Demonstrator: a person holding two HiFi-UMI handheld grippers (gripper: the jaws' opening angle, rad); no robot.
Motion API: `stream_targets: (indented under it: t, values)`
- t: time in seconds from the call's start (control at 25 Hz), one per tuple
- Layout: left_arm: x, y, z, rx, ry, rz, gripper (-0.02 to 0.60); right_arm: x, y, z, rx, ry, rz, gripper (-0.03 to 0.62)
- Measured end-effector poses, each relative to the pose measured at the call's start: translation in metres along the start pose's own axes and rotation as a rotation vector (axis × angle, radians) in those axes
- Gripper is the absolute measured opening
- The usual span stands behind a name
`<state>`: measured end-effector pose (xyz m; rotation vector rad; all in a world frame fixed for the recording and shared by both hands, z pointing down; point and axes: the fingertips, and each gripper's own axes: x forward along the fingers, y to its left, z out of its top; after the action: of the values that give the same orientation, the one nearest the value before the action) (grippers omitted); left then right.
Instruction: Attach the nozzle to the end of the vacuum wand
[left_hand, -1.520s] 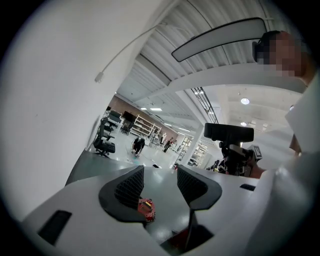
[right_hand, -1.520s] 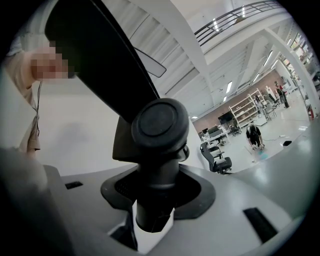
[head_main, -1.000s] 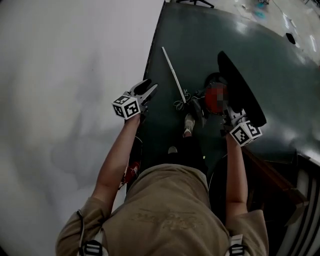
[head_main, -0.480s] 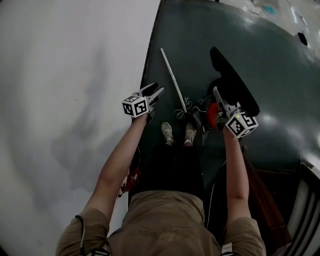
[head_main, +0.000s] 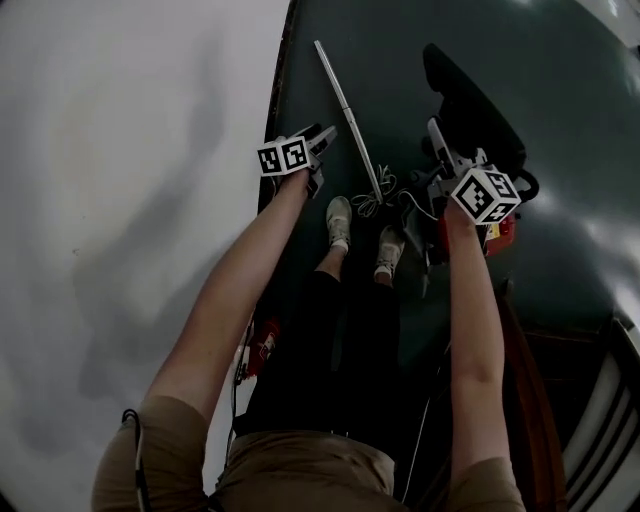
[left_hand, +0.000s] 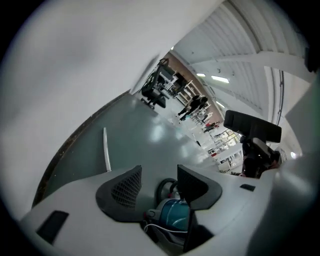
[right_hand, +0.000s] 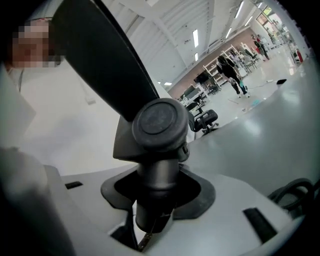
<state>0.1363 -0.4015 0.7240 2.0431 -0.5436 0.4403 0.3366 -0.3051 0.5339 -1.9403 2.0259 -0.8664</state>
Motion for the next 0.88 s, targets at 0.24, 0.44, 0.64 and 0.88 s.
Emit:
stream_targets:
  t: [0.24,0.44,0.64,0.88]
  values:
    - [0.135,0.126,-0.077,-0.091,0.130,0.073,0.219,0.068,-0.094,-0.112,0.055,0.065,-0.045,0.166]
    - [0.221,0.208,-0.146,-0.088,0.212,0.148,0.253,0.090,-0.132,-0.192,0.083,0.096,-0.048,0.166]
    - [0.291,0.253,-0.202,-0.150,0.293,0.182,0.287,0.094,-0.157,-0.227,0.116,0.067,-0.032,0.166]
    - [0.332,0.283,-0.229,-0.225,0.298,0.174,0.219,0.088,-0.158,-0.232,0.100,0.045,0.011,0.166]
